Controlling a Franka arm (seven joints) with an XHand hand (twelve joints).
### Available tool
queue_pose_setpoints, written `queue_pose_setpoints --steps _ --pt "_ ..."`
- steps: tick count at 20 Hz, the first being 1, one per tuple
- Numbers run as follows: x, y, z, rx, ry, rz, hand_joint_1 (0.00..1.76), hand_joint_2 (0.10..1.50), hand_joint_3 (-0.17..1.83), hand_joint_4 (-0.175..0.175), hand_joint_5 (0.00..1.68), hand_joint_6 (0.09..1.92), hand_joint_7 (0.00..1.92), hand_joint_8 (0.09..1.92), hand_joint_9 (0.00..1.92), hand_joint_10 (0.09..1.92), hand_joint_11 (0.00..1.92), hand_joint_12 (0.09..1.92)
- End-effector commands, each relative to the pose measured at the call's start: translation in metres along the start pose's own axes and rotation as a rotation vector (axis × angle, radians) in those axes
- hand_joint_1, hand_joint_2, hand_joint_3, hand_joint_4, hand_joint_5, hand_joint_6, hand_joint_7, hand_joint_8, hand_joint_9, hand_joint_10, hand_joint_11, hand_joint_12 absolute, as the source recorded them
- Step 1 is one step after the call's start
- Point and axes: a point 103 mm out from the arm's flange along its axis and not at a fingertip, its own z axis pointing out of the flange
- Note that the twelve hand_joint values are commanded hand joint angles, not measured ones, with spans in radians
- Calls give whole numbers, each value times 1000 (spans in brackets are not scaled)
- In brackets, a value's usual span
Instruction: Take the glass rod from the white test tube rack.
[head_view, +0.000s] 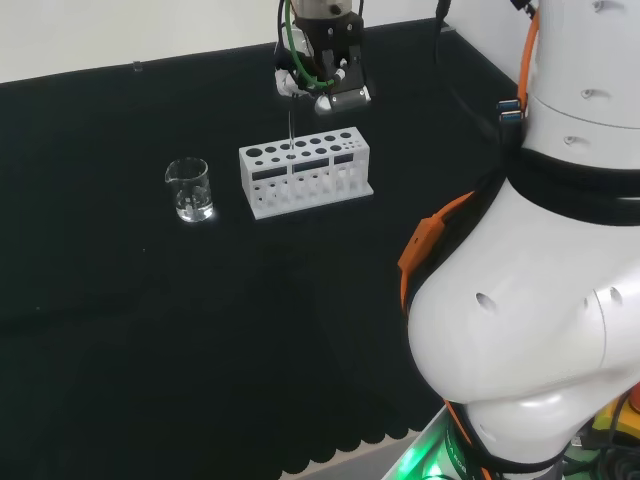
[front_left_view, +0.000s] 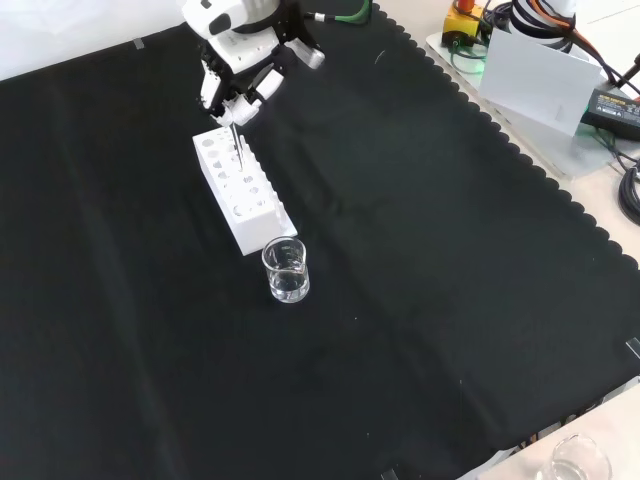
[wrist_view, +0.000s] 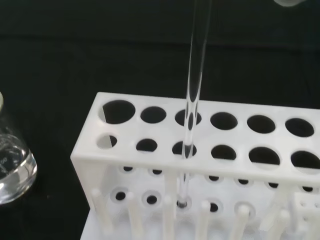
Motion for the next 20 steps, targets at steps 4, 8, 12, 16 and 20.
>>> queue_pose_setpoints --steps 4,8,12,16,20 --pt "20 -10 -26 -430 63 -50 1293 1081 -175 -64 1171 654 1340 547 1589 555 1579 549" --pt "32 -13 -45 -428 51 -49 1309 1059 -175 -97 1239 508 1397 467 1636 482 1586 534" --pt "36 -20 -70 -404 40 -51 1315 1047 -175 -105 1297 392 1424 425 1667 427 1592 533" --pt "37 -33 -98 -380 26 -44 1318 1040 -175 -108 1334 318 1447 382 1683 401 1593 532" --pt "36 -50 -126 -351 -2 -30 1320 1034 -175 -109 1372 241 1467 343 1697 377 1596 533"
